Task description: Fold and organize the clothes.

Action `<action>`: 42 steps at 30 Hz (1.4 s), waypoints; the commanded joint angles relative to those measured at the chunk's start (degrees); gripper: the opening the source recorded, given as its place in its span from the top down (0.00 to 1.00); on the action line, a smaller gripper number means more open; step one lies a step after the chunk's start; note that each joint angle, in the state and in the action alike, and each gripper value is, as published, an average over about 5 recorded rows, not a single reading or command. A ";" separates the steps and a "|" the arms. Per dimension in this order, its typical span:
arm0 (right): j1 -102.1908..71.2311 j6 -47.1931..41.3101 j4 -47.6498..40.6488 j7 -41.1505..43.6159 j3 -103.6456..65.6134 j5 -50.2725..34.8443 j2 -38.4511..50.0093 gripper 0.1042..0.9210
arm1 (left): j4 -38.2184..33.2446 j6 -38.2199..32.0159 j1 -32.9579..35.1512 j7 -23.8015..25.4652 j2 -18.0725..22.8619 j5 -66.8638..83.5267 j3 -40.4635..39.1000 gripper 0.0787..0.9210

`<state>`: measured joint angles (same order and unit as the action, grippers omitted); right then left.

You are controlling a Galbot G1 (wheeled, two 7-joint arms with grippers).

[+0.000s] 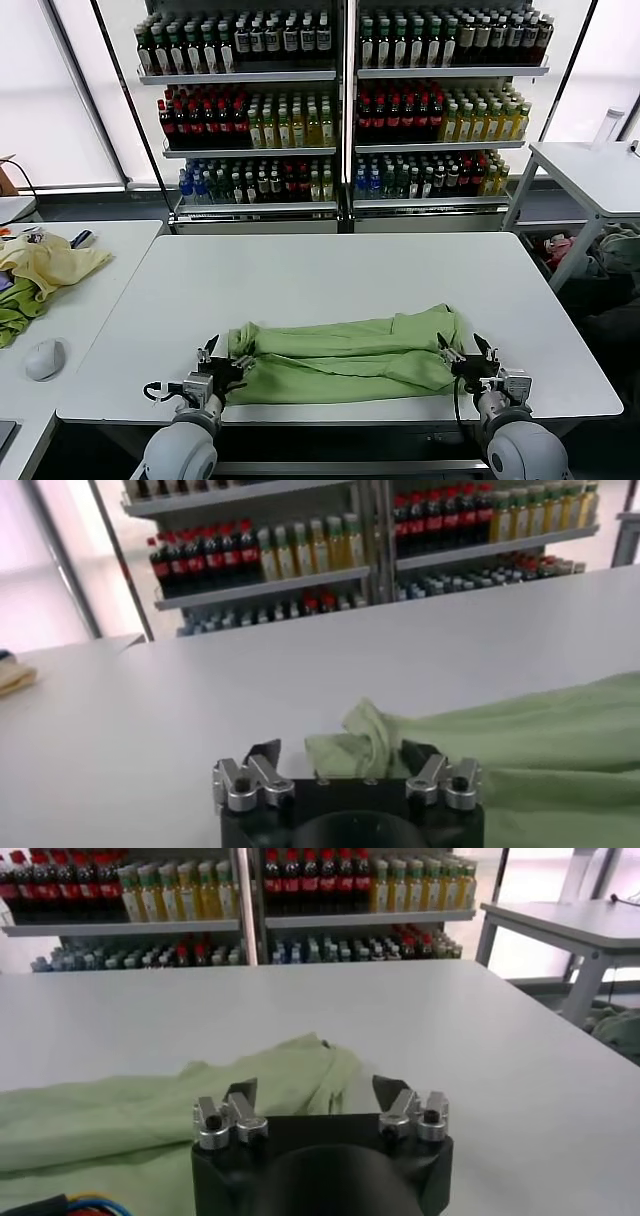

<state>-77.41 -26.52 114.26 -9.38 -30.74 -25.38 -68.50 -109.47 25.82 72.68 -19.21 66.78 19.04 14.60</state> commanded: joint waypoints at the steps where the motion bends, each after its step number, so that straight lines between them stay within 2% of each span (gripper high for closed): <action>1: -0.45 0.00 0.11 -0.01 -0.17 0.31 -0.13 0.12 | 1.86 0.19 1.47 -2.95 5.40 -2.47 0.58 0.18; 8: -0.30 0.05 0.10 -0.22 -0.14 0.03 -0.21 0.12 | -0.63 5.40 2.44 -4.14 6.11 10.08 2.58 0.41; 15: -0.24 0.13 0.27 -0.39 -0.18 0.01 -0.68 0.12 | -2.10 5.55 3.16 -2.97 5.17 14.43 4.51 0.65; 19: -0.21 0.28 0.36 -0.53 -0.50 -0.23 -0.57 0.12 | -2.01 5.34 2.63 -1.59 2.58 17.88 7.70 0.78; 23: -0.06 0.49 0.43 -0.59 -1.02 -0.74 -0.42 0.12 | -1.00 5.18 1.45 -0.34 -2.68 19.47 12.54 0.90; 30: 0.78 0.64 0.61 -0.53 -0.99 -1.25 -0.38 0.12 | 2.27 5.07 -0.33 3.25 -14.35 19.09 21.72 0.94; 34: 1.11 0.65 1.17 -0.41 -0.92 -1.52 -0.41 0.12 | 3.57 5.02 -0.99 5.76 -19.29 18.02 26.64 0.94; 38: 1.14 0.81 1.83 -0.19 -0.94 -1.49 -0.39 0.12 | 1.85 5.27 -2.31 6.51 -21.10 22.70 29.57 0.94; 42: 1.06 1.02 2.30 -0.01 -1.08 -1.37 -0.21 0.12 | -4.36 6.38 -2.87 5.91 -18.36 38.07 29.52 0.94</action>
<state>-76.52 -25.49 116.18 -9.41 -31.89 -26.63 -68.64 -109.02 31.48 71.04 -15.03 52.55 41.24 38.04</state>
